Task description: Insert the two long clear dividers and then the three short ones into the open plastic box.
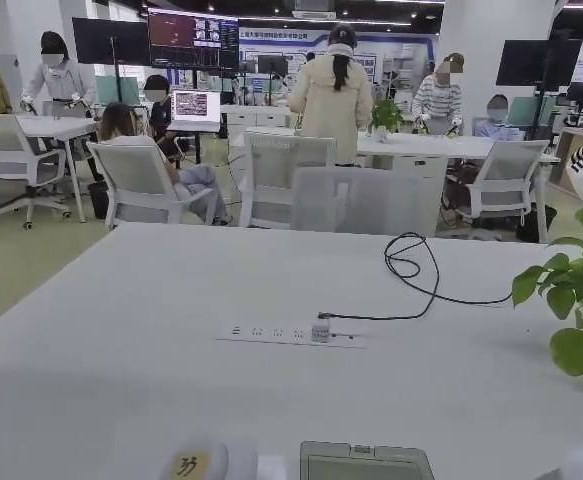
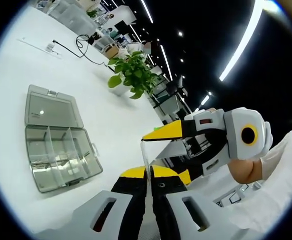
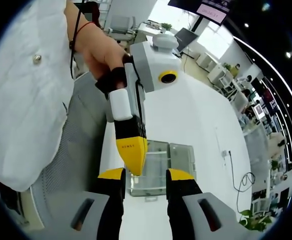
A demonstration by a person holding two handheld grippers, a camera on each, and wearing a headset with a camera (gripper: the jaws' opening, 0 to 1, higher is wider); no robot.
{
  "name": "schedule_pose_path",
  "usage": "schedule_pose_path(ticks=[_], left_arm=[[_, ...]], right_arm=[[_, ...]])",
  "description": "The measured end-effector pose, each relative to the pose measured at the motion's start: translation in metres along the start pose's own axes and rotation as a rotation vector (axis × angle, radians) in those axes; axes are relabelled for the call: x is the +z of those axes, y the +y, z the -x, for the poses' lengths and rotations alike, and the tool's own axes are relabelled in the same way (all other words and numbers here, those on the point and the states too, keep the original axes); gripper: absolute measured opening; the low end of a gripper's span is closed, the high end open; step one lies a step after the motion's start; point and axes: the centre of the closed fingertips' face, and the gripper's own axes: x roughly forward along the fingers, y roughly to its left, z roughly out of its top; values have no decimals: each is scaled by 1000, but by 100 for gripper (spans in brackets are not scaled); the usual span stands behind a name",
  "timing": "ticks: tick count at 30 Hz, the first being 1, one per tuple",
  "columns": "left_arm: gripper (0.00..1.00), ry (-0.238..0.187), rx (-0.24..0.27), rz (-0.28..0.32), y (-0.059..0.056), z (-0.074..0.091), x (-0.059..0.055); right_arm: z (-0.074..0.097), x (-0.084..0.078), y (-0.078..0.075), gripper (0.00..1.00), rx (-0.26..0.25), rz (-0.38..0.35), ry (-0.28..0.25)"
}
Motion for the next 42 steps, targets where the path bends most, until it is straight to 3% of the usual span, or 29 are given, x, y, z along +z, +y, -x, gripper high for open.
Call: schedule_pose_path(ticks=[5,7,9,11,14,16,17,22,24,26,29,30,36,42], left_arm=[[0,-14,1,13,1,1,2],[0,-7,38,-29,8,3,2],[0,-8,27,-35,5,4,3],[0,6,36,-100,6,7,3],[0,39,47,-199,7,8,0],[0,59,29,-323,3,9,-3],[0,75,25,-350,2,10,-5],[0,160,-11,-582,-4,11,-18],[0,153,-28,-635,-8,10,-18],[0,153,-52,-650,-13,12,-20],[0,152,-71,-685,-18,12,-20],[0,158,-78,-720,-19,12,-21],[0,160,-103,-785,-26,14,-23],[0,152,-128,-806,-32,15,-23]], right_arm=[[0,1,-1,33,-6,5,-4],[1,2,-3,33,-9,2,-9],[6,5,-7,33,-9,-17,-32],[11,10,-9,33,9,-80,-80],[18,9,-18,33,19,-114,-105],[22,12,-19,32,56,-138,-132],[25,13,-15,30,103,-158,-151],[33,18,-9,23,236,-219,-205],[35,18,-6,20,287,-223,-215],[37,20,2,18,358,-254,-220],[35,19,9,16,414,-242,-212],[35,19,12,15,434,-236,-207],[30,22,24,12,499,-222,-198],[30,24,32,7,541,-218,-202]])
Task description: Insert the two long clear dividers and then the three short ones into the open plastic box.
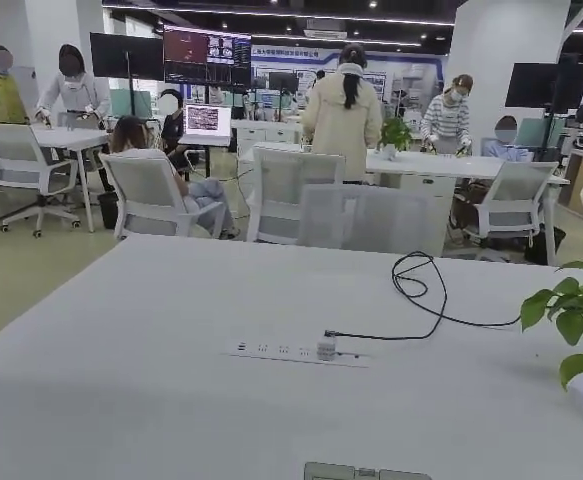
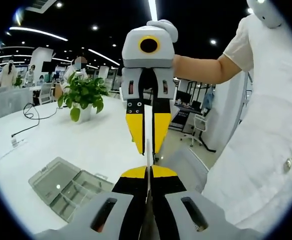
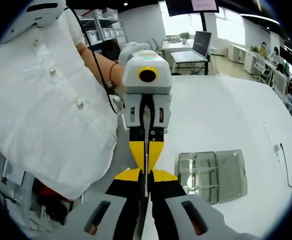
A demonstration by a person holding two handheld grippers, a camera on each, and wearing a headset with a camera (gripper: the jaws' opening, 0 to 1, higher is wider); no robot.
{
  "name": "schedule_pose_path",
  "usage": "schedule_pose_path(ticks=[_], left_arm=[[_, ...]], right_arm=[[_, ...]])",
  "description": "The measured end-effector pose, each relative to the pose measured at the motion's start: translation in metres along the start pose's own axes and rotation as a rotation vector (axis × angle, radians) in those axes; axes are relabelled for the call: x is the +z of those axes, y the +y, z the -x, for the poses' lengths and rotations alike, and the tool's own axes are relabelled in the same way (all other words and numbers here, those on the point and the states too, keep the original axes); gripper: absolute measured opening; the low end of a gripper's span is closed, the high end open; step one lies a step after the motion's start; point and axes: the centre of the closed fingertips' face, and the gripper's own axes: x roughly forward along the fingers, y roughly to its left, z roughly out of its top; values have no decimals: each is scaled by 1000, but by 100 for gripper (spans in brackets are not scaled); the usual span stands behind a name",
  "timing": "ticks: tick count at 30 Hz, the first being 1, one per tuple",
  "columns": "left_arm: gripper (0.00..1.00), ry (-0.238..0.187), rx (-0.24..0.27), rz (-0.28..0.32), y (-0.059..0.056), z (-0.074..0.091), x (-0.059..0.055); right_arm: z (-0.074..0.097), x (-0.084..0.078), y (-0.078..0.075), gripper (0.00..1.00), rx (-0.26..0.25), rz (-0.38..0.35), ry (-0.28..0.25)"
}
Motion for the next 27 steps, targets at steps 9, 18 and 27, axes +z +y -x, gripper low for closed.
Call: schedule_pose_path(ticks=[9,18,27], left_arm=[[0,-13,-6,-15,-2,1,0],[0,-10,-2,-41,-2,1,-4],[0,-5,0,-45,-3,0,-7]], right_arm=[[0,-1,0,3,19,5,-14],[-3,-2,0,3,20,15,-13],[-5,-3,0,3,21,17,-13]])
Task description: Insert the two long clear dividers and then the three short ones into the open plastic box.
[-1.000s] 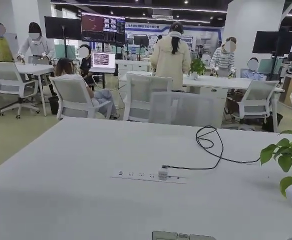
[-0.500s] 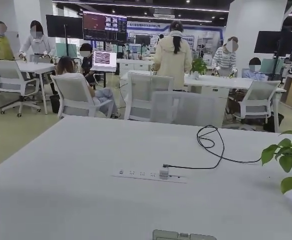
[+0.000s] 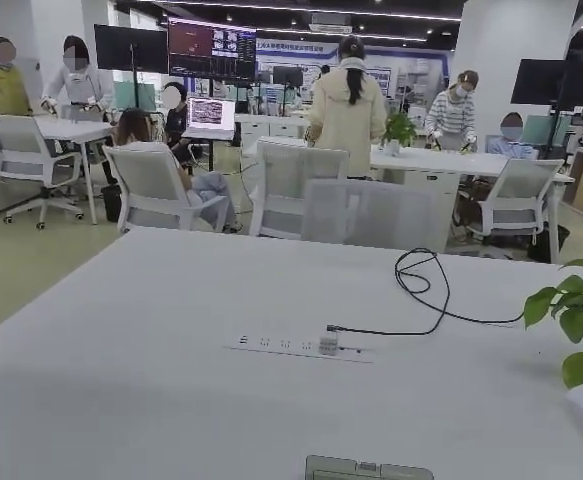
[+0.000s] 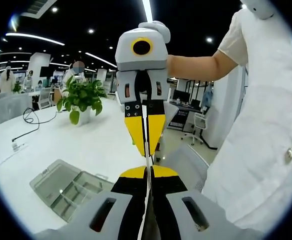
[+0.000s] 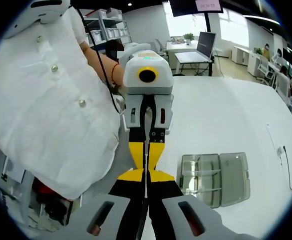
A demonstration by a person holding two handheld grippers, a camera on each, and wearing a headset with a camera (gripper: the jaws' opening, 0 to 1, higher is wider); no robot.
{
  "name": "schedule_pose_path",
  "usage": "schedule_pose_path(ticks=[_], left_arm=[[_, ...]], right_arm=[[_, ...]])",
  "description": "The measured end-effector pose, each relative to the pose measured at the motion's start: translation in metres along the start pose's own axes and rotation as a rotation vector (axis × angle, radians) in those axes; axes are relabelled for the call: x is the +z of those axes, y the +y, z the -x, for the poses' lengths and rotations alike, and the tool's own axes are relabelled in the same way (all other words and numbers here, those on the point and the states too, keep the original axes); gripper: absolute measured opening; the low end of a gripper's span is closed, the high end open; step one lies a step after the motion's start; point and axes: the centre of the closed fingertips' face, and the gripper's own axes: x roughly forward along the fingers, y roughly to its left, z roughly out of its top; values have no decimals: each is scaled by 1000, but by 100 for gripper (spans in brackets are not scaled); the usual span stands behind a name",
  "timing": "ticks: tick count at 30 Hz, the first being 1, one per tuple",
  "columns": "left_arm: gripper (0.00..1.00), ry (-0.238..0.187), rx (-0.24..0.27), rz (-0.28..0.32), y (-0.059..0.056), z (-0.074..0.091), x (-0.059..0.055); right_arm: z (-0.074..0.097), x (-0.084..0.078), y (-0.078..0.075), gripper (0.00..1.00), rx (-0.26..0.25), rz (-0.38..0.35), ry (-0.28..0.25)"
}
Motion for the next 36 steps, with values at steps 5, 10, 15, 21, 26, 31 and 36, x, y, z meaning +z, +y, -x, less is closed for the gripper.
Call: schedule_pose_path(ticks=[5,10,15,21,26,31,36], left_arm=[[4,9,8,2,1,0,-3],[9,11,27,7,5,3,-5],[16,21,60,13,11,8,-11],[23,36,96,25,18,16,-19],[27,44,132,32,25,24,-24],[35,57,166,45,33,32,-32],[45,81,217,55,44,42,-44]], right_arm=[[1,-1,-2,3,-6,0,3],[4,-2,-5,3,-16,-2,4],[9,-5,-11,3,-42,-4,8],[15,-11,-22,3,-84,-13,23],[17,-18,-34,3,-131,-22,45],[16,-32,-49,3,-170,-21,88],[13,-44,-64,3,-203,-21,123]])
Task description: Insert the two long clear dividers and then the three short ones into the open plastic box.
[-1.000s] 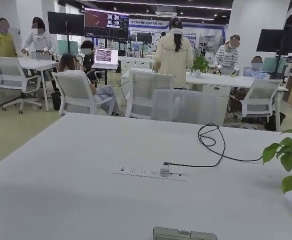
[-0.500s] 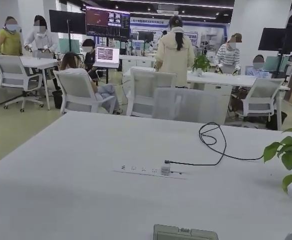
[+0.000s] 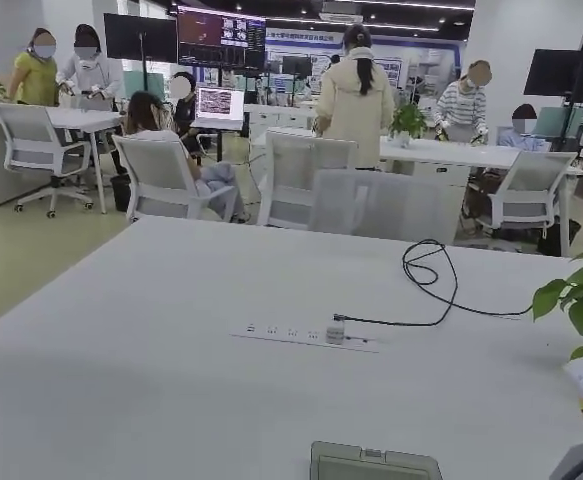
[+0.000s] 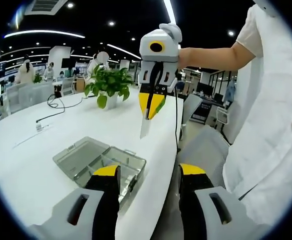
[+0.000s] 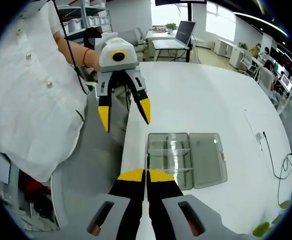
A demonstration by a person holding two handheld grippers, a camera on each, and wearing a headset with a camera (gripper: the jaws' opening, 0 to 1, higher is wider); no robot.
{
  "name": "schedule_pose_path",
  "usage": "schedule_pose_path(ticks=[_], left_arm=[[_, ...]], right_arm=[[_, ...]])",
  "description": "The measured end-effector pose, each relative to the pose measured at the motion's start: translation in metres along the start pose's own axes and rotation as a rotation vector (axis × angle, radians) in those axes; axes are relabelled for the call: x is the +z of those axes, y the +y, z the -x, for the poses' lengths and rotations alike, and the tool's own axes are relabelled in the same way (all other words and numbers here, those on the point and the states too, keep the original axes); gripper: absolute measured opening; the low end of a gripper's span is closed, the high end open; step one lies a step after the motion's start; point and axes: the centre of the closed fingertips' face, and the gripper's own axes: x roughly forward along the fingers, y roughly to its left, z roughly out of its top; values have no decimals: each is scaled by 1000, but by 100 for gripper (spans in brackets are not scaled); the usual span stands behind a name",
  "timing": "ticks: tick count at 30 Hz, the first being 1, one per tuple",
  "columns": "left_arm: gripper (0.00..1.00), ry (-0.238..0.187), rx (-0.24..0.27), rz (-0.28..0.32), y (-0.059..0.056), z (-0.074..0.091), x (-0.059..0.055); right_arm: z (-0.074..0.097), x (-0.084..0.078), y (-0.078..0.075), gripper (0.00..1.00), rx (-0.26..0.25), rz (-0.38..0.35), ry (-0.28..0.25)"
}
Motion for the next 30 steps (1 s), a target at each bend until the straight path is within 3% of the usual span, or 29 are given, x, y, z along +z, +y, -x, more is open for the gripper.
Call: schedule_pose_path(ticks=[10,19,30], left_arm=[[65,46,74,35,23,11,-27],[78,79,97,51,30,15,-45],[83,82,101,85,31,17,-52]], right_arm=[[-17,-16,-24,3,-45,-1,46],[-40,-35,-42,3,-66,-8,92],[-60,-53,-51,3,-61,-11,143]])
